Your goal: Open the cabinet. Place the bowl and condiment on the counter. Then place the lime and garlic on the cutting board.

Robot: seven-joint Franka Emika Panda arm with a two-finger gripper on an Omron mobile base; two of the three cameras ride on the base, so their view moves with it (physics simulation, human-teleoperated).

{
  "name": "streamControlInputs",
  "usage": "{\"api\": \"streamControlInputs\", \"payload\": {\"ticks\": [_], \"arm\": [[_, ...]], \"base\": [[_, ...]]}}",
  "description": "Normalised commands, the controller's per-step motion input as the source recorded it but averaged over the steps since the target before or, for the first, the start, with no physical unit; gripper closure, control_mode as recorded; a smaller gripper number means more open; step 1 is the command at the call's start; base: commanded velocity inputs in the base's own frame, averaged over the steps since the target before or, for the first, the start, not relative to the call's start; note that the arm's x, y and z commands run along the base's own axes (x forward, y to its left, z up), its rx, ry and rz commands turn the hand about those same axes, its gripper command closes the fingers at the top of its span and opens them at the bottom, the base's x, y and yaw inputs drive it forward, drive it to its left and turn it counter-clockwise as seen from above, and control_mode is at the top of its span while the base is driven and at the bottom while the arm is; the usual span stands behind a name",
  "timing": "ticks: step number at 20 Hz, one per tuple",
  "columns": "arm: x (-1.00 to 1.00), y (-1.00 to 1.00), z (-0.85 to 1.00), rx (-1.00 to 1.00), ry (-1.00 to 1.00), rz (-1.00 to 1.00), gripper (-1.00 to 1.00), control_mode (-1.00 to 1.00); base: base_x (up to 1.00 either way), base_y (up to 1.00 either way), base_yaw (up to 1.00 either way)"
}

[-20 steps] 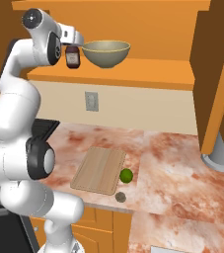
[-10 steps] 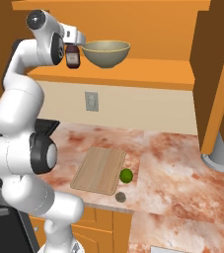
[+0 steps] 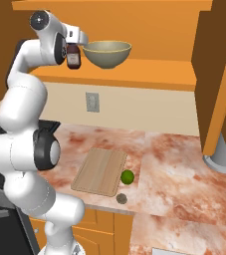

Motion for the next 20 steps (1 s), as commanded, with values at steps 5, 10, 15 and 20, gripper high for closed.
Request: {"api": "streamControlInputs", "payload": {"ticks": [5, 10, 15, 20], "arm": [[0.10, 0.00, 0.00, 0.00, -0.01, 0.00, -1.00, -1.00], [0.05, 0.00, 0.00, 0.00, 0.00, 0.00, -1.00, -1.00], [0.04, 0.01, 0.00, 0.00, 0.00, 0.00, -1.00, -1.00], [0.03, 0.01, 0.00, 0.00, -0.01, 0.00, -1.00, -1.00]], "base": [[0.00, 0.00, 0.00], [0.00, 0.00, 0.00], [0.00, 0.00, 0.00], [0.00, 0.00, 0.00]]}}
